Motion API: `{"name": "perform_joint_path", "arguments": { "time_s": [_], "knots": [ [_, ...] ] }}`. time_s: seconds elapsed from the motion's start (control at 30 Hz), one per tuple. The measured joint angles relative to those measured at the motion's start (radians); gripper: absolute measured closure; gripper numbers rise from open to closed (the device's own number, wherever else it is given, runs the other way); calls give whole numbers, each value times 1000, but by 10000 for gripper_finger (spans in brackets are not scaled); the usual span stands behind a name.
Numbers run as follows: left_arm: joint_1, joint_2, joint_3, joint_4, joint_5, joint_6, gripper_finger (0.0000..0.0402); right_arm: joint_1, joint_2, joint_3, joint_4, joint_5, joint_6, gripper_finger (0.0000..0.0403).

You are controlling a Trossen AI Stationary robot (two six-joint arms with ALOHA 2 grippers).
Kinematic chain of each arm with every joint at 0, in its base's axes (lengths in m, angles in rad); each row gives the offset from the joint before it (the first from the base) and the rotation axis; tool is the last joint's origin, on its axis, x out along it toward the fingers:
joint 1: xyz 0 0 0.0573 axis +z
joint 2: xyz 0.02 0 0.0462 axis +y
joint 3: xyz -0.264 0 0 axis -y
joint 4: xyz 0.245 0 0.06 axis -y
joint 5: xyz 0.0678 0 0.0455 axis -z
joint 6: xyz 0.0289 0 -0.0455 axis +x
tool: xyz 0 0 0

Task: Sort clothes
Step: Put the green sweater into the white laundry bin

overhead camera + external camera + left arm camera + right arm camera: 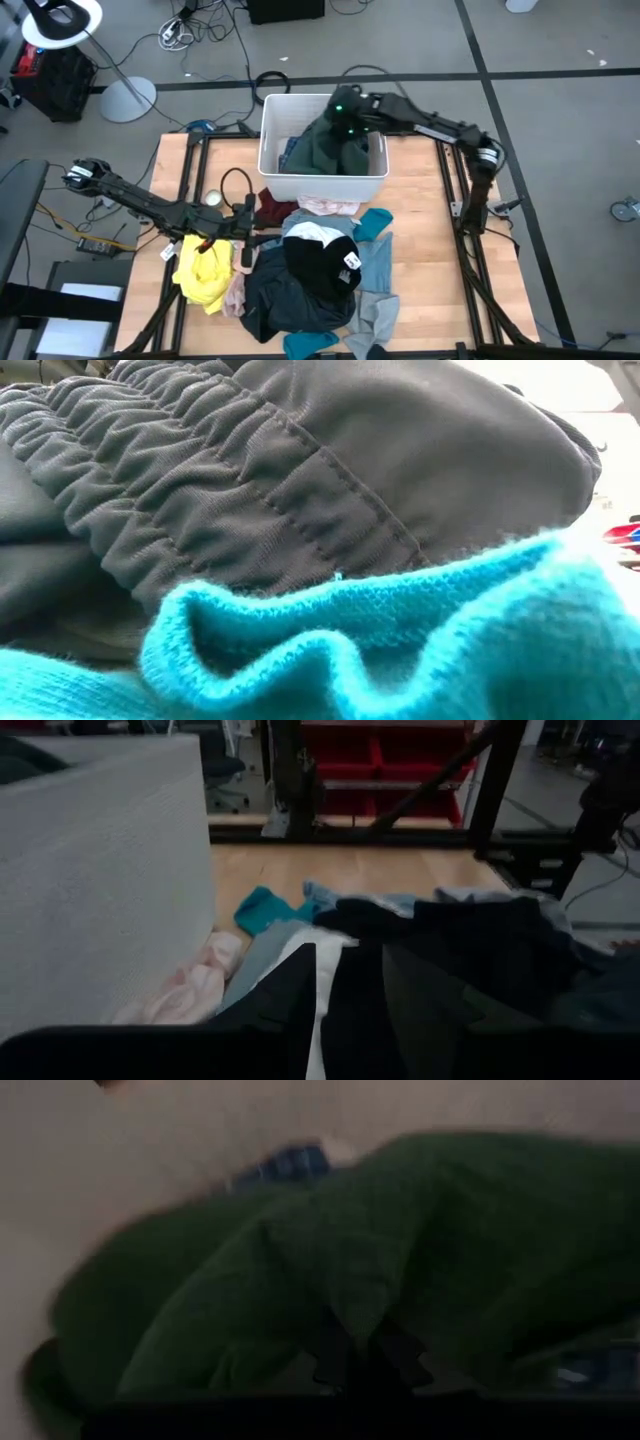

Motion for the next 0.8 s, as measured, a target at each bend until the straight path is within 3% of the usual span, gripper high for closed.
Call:
{"name": "perform_joint_path", "arguments": {
  "time_s": [0.1,0.3,0.53,0.8],
  "knots": [
    [0,0,0,-29,1,-8,278,-32,71,0,-14,-86,-31,389],
    [0,0,0,-43,2,-5,278,-86,194,0,-51,-130,-64,368],
    [0,0,0,-64,4,0,278,-130,285,0,-190,-139,-77,295],
    [0,1,0,-64,4,25,278,-136,245,-1,-248,-138,-103,211]
  ]
}}
